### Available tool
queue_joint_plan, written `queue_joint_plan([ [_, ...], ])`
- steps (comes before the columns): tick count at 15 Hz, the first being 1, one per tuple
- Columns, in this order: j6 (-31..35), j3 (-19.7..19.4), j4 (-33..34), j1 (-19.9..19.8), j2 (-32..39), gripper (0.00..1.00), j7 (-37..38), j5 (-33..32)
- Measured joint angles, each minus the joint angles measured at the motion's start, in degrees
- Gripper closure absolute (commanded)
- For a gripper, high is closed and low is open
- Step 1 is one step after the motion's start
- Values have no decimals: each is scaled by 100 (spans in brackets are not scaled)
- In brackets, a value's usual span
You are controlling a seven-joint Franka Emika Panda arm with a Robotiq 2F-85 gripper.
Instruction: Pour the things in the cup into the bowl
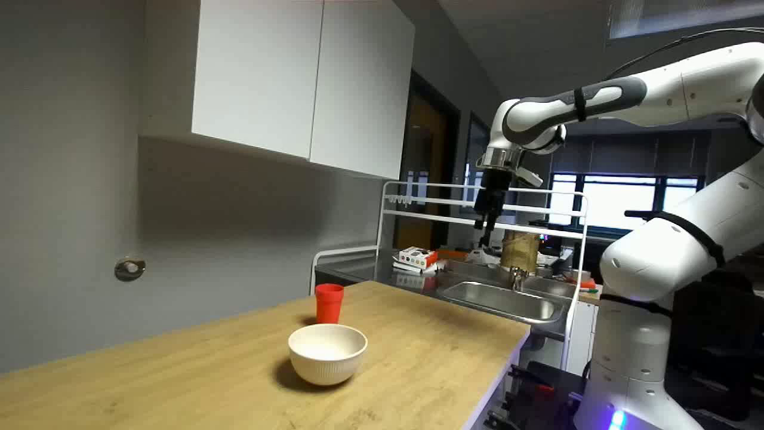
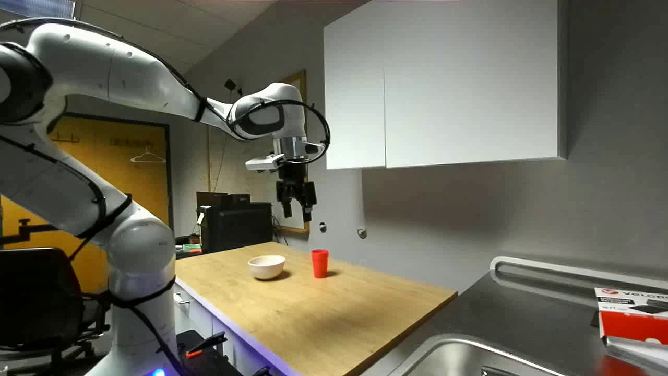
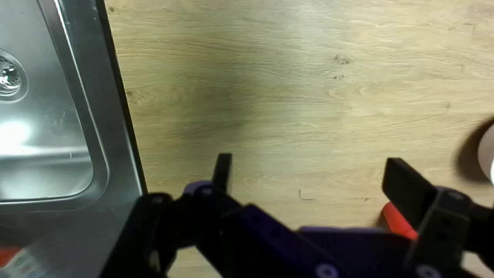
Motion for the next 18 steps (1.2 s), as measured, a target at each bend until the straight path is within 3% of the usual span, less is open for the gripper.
queue_joint_plan([
  [12,7,10,2,7,42,0,17,14],
  [18,714,447,57,337,950,0,299,35],
])
